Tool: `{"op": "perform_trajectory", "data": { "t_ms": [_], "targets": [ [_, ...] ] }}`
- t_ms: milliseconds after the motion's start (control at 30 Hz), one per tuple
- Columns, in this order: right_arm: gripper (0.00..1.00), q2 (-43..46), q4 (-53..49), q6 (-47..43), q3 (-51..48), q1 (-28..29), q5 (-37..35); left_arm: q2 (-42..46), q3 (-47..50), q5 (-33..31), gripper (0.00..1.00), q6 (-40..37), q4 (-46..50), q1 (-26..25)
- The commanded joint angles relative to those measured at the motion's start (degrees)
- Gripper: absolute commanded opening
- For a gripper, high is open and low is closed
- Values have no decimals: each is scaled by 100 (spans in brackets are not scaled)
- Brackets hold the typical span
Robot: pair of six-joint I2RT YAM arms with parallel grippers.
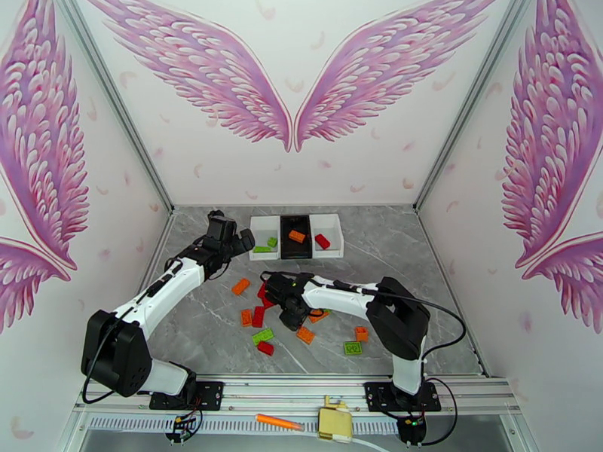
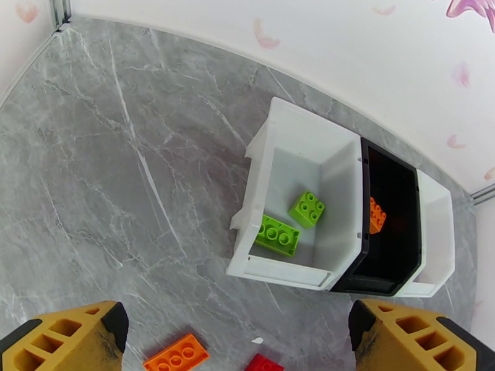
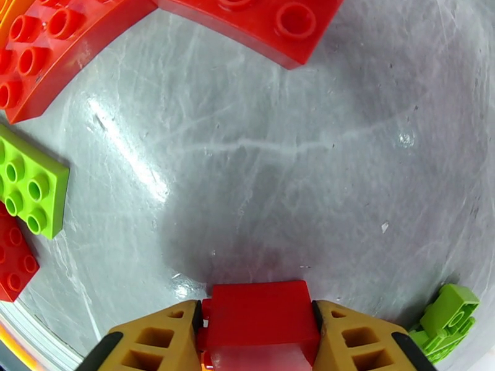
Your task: Sort the legos into containers by color
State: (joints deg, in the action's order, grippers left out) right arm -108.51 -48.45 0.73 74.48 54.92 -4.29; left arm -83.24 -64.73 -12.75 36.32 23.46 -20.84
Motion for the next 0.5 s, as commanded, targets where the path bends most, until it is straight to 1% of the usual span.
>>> {"op": "perform_trajectory", "data": {
  "t_ms": [0,167,267,400,467],
  "targets": [
    [35,398,32,142,-103,-1,-183,320,173,-18,99,-230,-264,-67],
    [35,1014,343,417,-289,-122,-430,673,599,23,99,-566,-1034,-236],
    [34,1570,762,713,-482,-362,-588,913,946,51,99,-909,-1734,-414],
    [35,2180,1336,1148,-685,-793,-807,1127,1290,-12,99,-1872,-2556,-928],
    [35,2471,1696,1400,-830,-1072,-816,1227,1539,135,99,-2198,-2988,-1103]
  ]
}}
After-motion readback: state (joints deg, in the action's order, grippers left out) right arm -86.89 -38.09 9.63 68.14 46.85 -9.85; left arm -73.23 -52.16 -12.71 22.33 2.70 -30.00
